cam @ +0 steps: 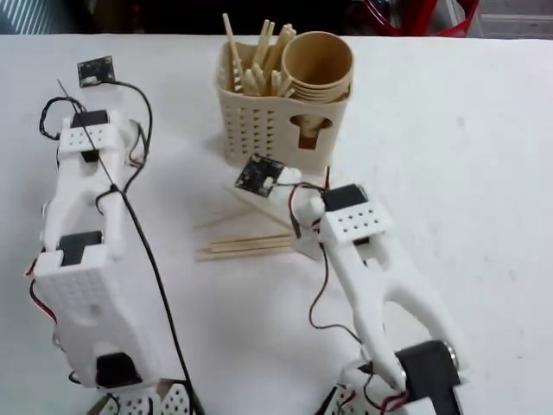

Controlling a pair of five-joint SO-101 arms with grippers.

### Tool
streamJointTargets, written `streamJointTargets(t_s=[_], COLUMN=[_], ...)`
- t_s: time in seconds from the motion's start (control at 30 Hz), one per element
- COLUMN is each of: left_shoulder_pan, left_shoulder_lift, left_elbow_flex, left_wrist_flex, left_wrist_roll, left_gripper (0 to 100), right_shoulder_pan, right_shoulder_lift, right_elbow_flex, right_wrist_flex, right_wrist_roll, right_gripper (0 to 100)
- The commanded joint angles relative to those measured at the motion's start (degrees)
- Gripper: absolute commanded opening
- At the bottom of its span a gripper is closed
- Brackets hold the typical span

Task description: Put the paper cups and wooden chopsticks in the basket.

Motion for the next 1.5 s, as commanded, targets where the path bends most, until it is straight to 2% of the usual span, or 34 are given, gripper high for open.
streamJointTargets(t_s=[0.0, 0.27, 0.47, 0.63, 0.73, 0.93, 1.23, 1.47], left_shoulder_pan=[0.75, 0.75, 0.75, 0.75, 0.75, 0.66, 0.75, 2.33], left_shoulder_lift=[-0.22, -0.22, -0.22, -0.22, -0.22, -0.13, -0.13, -0.13], left_elbow_flex=[-0.79, -0.70, -0.70, -0.53, -0.44, -0.44, -0.35, -0.26], left_wrist_flex=[-1.41, -1.41, -1.41, -1.93, -2.11, -2.11, -1.67, -1.67], left_wrist_roll=[0.35, 0.35, 0.35, 0.35, 0.35, 0.35, 0.35, 0.35], left_gripper=[5, 5, 5, 5, 5, 5, 5, 5], right_shoulder_pan=[-0.84, -0.40, -0.75, -0.84, -0.84, -3.21, -10.59, -10.33], right_shoulder_lift=[-8.66, -21.32, -24.57, -24.57, -24.48, -24.31, -7.16, 10.86], right_elbow_flex=[-2.81, -2.90, -5.98, -15.91, -21.80, -24.18, -31.30, -48.18], right_wrist_flex=[3.38, 6.55, 3.91, 0.04, -4.44, -22.90, -42.24, -44.26], right_wrist_roll=[-0.70, -1.23, -7.56, -15.12, -19.43, -24.26, -24.26, -24.26], right_gripper=[1.9, 1.9, 1.9, 1.9, 1.9, 1.9, 1.9, 1.9])
